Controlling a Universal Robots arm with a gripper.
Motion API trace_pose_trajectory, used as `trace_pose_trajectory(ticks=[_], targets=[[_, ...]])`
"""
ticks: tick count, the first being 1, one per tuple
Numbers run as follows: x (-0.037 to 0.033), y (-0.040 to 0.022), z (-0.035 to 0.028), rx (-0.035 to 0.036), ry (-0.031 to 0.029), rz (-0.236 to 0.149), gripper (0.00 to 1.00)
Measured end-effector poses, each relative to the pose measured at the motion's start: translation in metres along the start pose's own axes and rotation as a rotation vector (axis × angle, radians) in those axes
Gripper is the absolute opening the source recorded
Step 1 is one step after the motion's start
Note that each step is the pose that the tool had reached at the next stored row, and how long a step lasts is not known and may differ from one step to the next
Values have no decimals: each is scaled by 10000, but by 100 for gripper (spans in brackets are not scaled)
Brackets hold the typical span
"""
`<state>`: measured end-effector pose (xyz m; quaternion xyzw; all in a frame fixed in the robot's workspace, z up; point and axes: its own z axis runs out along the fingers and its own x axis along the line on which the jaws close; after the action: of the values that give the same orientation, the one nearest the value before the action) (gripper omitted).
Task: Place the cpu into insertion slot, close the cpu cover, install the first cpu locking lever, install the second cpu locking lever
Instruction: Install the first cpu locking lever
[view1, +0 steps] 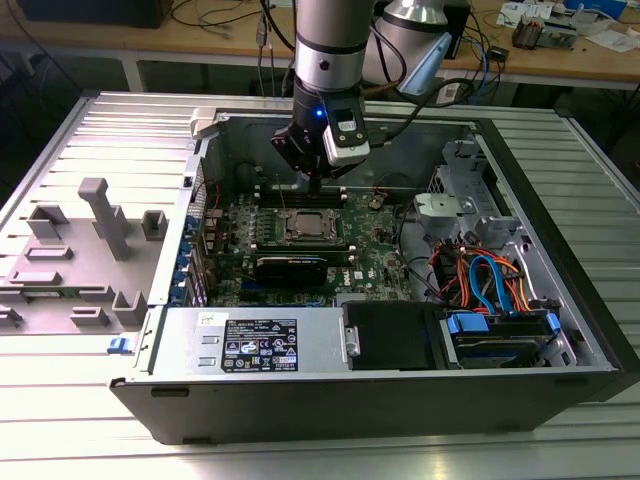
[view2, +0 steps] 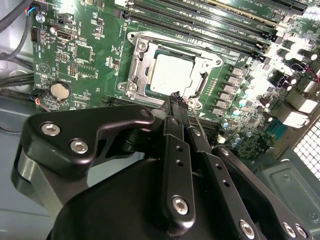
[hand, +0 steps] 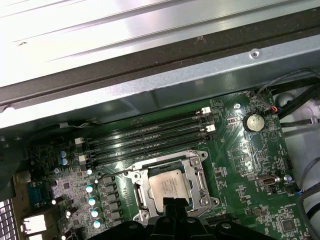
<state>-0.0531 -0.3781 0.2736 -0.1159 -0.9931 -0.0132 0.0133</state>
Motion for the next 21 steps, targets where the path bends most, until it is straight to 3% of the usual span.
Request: trace_pose_trajectory(ticks=[4, 6, 8, 10, 16, 21], targets=[[10, -2, 1, 1, 2, -100, 11], [11, -2, 2, 16, 13, -551, 11], [15, -1, 3, 22, 17, -727, 11], [47, -8, 6, 19, 4, -733, 11], [241, -54, 12, -5, -118, -740, 11], [261, -59, 13, -7, -127, -743, 11]])
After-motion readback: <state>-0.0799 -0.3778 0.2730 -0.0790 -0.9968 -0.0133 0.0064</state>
